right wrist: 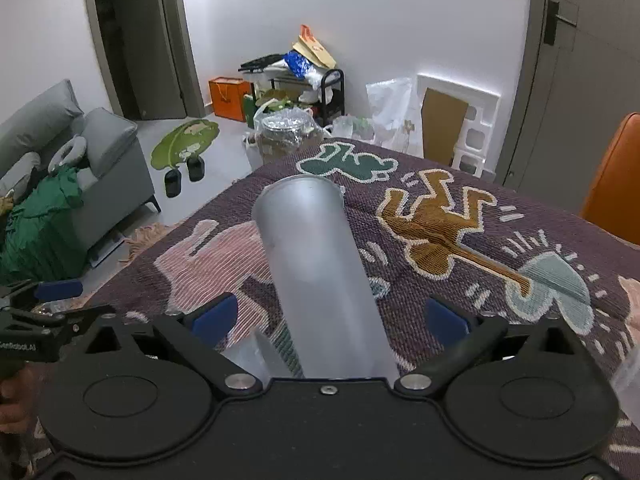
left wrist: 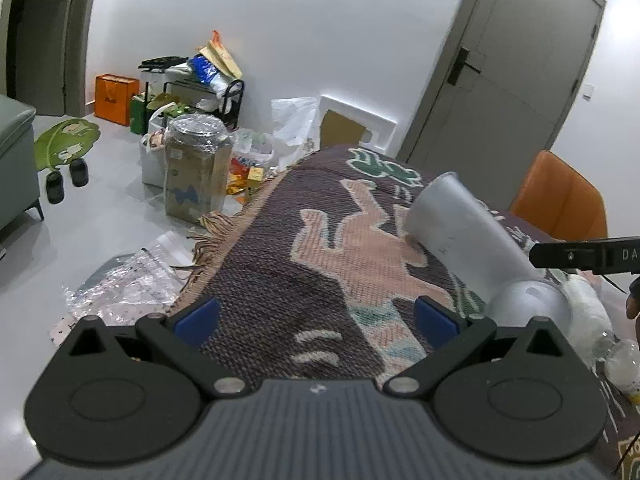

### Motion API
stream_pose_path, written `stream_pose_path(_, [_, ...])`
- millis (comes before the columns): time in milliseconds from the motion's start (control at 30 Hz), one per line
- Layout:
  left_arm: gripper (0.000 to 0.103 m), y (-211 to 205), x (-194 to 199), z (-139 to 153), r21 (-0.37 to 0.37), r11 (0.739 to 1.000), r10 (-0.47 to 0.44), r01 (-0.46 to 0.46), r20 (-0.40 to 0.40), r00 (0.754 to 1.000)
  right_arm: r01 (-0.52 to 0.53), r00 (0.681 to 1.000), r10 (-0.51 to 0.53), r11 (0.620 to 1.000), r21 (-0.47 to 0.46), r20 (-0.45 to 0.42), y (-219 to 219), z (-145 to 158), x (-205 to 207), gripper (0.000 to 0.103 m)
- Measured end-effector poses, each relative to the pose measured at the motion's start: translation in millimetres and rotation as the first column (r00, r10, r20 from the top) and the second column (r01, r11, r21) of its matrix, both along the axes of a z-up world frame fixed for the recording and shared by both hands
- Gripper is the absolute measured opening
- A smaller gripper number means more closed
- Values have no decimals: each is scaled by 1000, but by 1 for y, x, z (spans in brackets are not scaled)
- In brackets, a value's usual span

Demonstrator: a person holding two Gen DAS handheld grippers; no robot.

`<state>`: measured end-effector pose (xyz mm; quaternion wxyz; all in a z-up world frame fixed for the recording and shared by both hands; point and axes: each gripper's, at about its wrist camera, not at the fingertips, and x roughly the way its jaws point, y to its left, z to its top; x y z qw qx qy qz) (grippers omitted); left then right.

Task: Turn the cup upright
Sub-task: 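Close the right gripper around the body of the lying frosted cup, then lift the frosted cup off the blanket with the right gripper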

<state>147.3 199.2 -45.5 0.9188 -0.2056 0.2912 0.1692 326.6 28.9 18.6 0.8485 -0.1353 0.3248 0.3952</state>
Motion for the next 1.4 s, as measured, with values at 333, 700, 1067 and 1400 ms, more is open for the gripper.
stream_pose_path(333, [103, 13, 14, -6, -7, 999, 33, -33, -10, 999, -69, 996, 65, 996, -62, -65, 28, -10, 22, 88])
stream_pose_path(700, [103, 20, 18, -3, -22, 996, 88, -89, -23, 996, -142, 977, 115, 979, -148, -177, 51, -25, 44, 71])
stream_pose_path(1067, [103, 13, 3, 9, -9, 996, 93, -93, 5, 996, -134, 982, 115, 983, -123, -151, 36, -1, 43, 64])
stream_pose_path(1400, [103, -11, -14, 30, 8, 998, 63, -63, 54, 997, -66, 995, 59, 994, -86, -83, -12, 30, 23, 64])
